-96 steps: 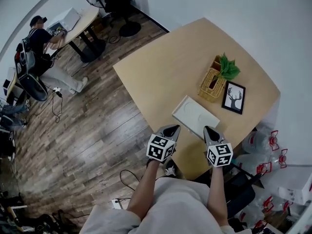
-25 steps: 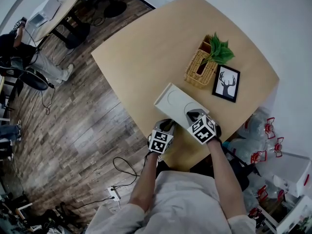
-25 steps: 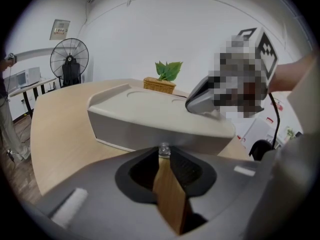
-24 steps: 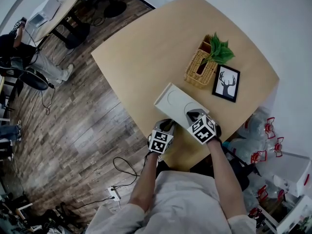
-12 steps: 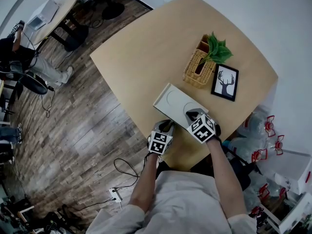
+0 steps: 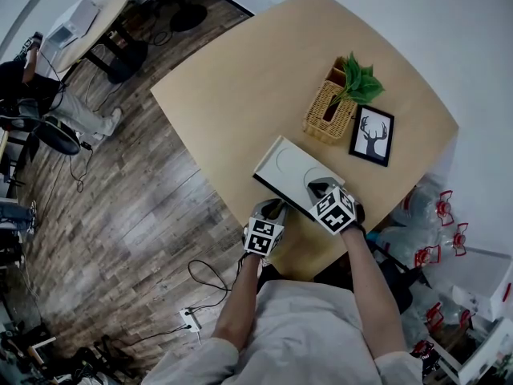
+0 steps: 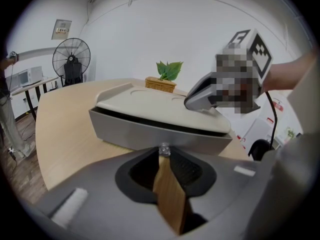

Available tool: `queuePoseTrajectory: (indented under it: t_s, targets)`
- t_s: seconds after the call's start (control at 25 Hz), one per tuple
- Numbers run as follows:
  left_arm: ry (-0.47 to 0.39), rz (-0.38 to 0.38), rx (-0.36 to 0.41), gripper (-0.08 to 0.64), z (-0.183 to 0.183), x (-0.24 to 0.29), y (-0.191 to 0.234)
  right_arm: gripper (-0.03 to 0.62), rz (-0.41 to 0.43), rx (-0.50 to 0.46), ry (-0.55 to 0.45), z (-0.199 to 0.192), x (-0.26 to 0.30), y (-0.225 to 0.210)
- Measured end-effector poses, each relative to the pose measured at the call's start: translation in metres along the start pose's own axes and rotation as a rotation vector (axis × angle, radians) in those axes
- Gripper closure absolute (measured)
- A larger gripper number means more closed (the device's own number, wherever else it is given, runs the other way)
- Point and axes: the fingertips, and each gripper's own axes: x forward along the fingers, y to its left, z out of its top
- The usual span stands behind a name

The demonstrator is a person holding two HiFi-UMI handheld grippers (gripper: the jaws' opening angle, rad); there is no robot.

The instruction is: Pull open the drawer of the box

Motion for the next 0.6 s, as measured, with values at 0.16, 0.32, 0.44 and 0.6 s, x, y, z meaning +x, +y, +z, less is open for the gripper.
queuePoseTrajectory:
  t_s: [0.16,0.32,0.44,0.6]
  targets:
    - [0.007,-0.003,-0.003,0.434,-0.0004,-0.0046,-0.0009,0.591,-0.007,-0.002,0.002,0.0002,-0.0005,0.0015]
    - [0.008,0.005,0.003,0.434,-0.0014,-0.0054,0.0011,0.591,-0.007,-0.002,0.001,0.0,0.0004,0.0007]
    - [0.01,0.003,0.001,0.434,-0.0034,-0.0062,-0.0004,0.591,-0.008,-0.002,0.001,-0.0013,0.0001,0.0004]
    - [0.015,0.004,-0.003,0.434,-0.0036,-0.011,-0.0009,0.591,-0.014,-0.004,0.001,-0.0012,0.0005,0.0005]
